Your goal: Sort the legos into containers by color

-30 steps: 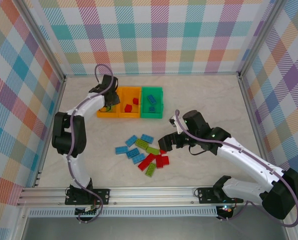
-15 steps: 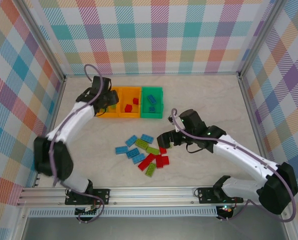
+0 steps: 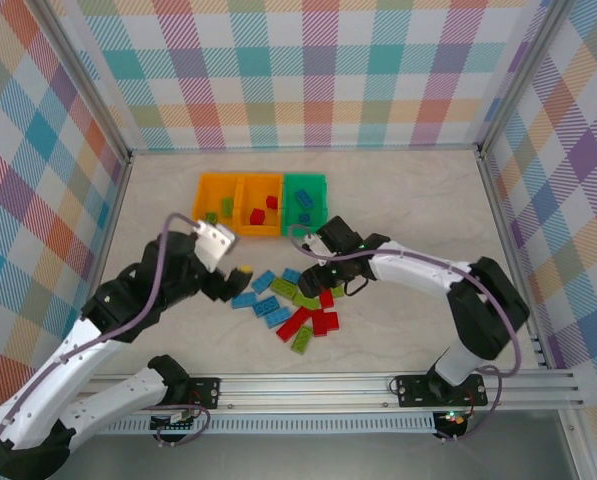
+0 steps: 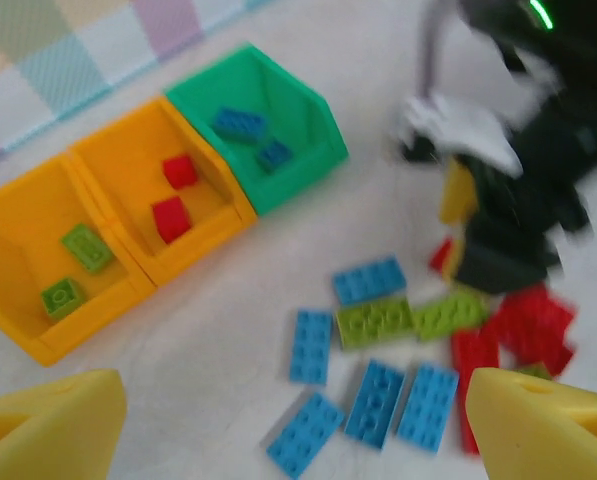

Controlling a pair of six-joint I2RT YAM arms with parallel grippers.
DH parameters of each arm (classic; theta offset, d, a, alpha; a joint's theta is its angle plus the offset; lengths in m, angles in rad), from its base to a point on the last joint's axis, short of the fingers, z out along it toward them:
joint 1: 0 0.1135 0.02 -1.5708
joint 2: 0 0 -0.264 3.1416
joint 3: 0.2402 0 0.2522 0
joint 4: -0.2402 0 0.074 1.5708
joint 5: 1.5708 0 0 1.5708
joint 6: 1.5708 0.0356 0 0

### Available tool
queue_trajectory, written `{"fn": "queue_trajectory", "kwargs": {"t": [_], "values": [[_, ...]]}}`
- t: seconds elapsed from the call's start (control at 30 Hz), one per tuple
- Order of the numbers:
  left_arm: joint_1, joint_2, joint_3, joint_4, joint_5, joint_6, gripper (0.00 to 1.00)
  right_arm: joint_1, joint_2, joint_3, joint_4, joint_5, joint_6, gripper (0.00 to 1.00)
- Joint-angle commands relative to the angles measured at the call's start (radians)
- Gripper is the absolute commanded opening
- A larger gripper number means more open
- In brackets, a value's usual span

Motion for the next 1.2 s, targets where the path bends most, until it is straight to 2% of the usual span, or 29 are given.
{"fn": "queue_trajectory", "kwargs": {"t": [0.0, 0.07, 0.17, 0.27, 0.5, 0.7, 0.77, 0.8, 0.93, 1.17], "values": [[-0.013, -0.067, -0.126, 0.022, 0.11, 0.192, 0.91, 0.007, 0.087, 0.075, -0.003, 0.048, -0.104, 0.65], [-0.013, -0.115, -0.19, 0.094, 0.13, 0.203, 0.94, 0.013, 0.146, 0.119, -0.034, 0.044, -0.154, 0.62], [-0.013, -0.153, -0.219, 0.112, 0.108, 0.231, 0.97, 0.021, 0.208, 0.156, -0.069, 0.028, -0.203, 0.61], [-0.013, -0.169, -0.227, 0.107, 0.076, 0.237, 0.98, 0.024, 0.224, 0.15, -0.059, 0.012, -0.204, 0.58], [-0.011, -0.204, -0.278, 0.142, 0.086, 0.24, 0.99, 0.03, 0.265, 0.169, -0.034, -0.002, -0.201, 0.57], [-0.012, -0.236, -0.331, 0.127, 0.171, 0.317, 1.0, 0.031, 0.278, 0.182, 0.013, 0.028, -0.197, 0.46], [-0.012, -0.245, -0.348, 0.115, 0.212, 0.358, 1.0, 0.031, 0.277, 0.185, 0.015, 0.03, -0.2, 0.37], [-0.011, -0.251, -0.355, 0.112, 0.231, 0.374, 1.0, 0.031, 0.272, 0.184, 0.018, 0.036, -0.195, 0.33], [-0.011, -0.273, -0.372, 0.109, 0.259, 0.402, 1.0, 0.03, 0.209, 0.148, 0.049, 0.047, -0.165, 0.28], [-0.012, -0.307, -0.4, 0.149, 0.235, 0.401, 1.0, 0.011, -0.01, 0.099, 0.144, 0.098, -0.08, 0.29]]}}
